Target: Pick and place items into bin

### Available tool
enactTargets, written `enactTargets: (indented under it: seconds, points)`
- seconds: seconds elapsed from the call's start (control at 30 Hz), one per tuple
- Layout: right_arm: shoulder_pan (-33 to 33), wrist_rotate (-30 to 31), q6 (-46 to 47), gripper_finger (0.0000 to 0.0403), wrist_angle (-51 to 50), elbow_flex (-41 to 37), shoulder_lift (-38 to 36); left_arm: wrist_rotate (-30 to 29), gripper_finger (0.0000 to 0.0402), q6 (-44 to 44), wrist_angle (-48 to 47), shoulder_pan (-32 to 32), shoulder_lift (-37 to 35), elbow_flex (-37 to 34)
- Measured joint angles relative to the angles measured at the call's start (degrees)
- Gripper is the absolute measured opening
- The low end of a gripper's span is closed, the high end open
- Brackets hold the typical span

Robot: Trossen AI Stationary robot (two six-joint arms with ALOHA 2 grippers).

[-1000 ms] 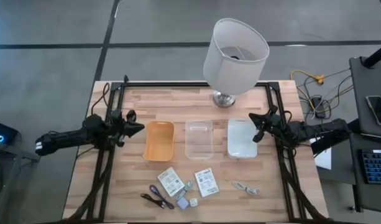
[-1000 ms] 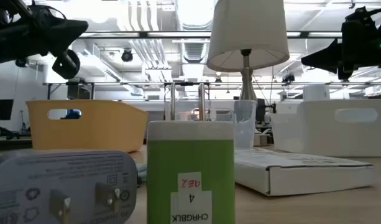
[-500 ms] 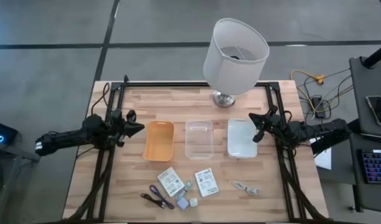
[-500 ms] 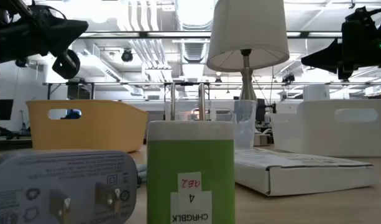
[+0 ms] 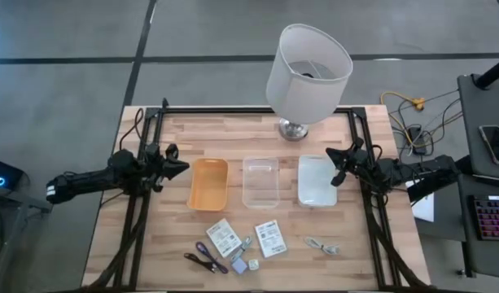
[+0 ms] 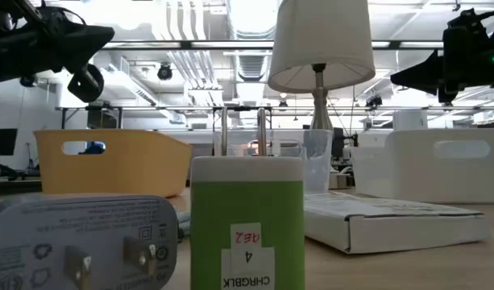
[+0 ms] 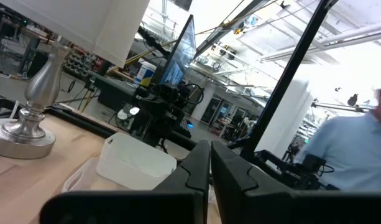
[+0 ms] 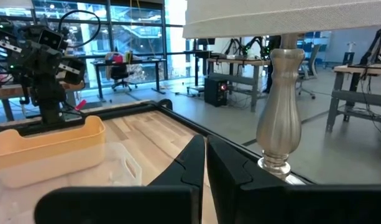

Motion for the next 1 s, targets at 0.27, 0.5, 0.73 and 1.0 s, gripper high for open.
enactTargets:
  seconds: [0.27,0.5,0.73,1.0]
  points:
    - [-0.4,0.0,-16.5,0.0009,0.1,0.0,0.0,0.0,0.0,0.0,0.0,0.0,0.0,0.0]
    - [-0.4,0.0,-45.9,0.0009,0.1,0.0,0.0,0.0,0.0,0.0,0.0,0.0,0.0,0.0]
    - [-0.4,-15.0,-28.8,0.0008,0.2,0.0,0.1,0.0,0.0,0.0,0.0,0.0,0.0,0.0]
    - [-0.5,-21.9,10.1,0.0009,16.1,0.0,0.5,-0.9,0.0,0.0,0.0,0.0,0.0,0.0]
